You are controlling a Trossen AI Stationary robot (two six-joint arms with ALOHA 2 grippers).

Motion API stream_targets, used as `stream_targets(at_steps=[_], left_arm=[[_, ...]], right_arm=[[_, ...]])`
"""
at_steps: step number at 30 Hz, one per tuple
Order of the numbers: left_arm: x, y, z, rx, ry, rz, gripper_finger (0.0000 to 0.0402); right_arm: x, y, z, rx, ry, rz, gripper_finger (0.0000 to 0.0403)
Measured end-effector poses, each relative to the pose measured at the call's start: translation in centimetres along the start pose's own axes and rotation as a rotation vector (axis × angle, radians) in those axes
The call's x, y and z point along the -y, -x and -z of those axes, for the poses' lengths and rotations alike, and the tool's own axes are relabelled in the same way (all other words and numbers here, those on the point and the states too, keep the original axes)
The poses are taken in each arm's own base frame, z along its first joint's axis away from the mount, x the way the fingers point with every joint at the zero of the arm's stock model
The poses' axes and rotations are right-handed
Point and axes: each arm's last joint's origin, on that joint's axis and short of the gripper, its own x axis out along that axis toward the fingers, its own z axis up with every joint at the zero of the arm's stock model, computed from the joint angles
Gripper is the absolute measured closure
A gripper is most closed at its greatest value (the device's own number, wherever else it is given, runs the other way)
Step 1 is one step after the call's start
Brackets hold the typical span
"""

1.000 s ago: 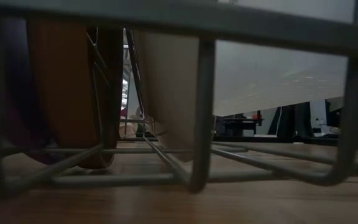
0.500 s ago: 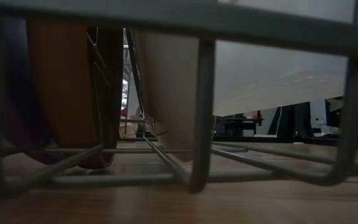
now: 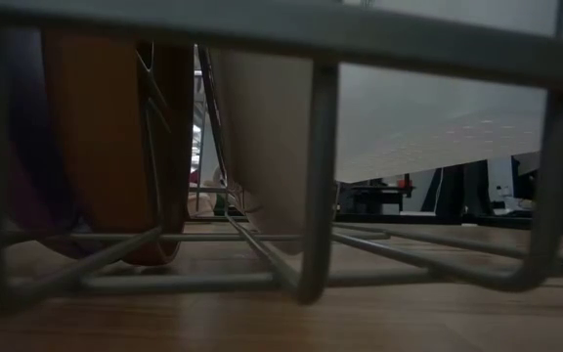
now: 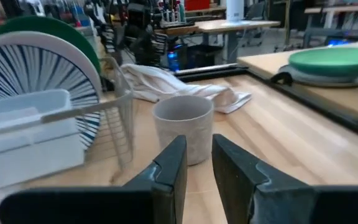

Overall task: Sort dishes
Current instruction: Return to Home Position

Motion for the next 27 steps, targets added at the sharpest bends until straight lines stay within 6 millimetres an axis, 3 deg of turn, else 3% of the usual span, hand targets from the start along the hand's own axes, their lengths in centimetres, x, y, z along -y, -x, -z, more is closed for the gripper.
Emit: stream_targets(at_steps=[27], left_arm=[[-0.01, -0.01, 0.03, -0.001, 0.0, 0.0, 0.027]], right_arm=[[0.12, -0.02, -0.05, 0.009, 0.035, 0.011, 0.0324]])
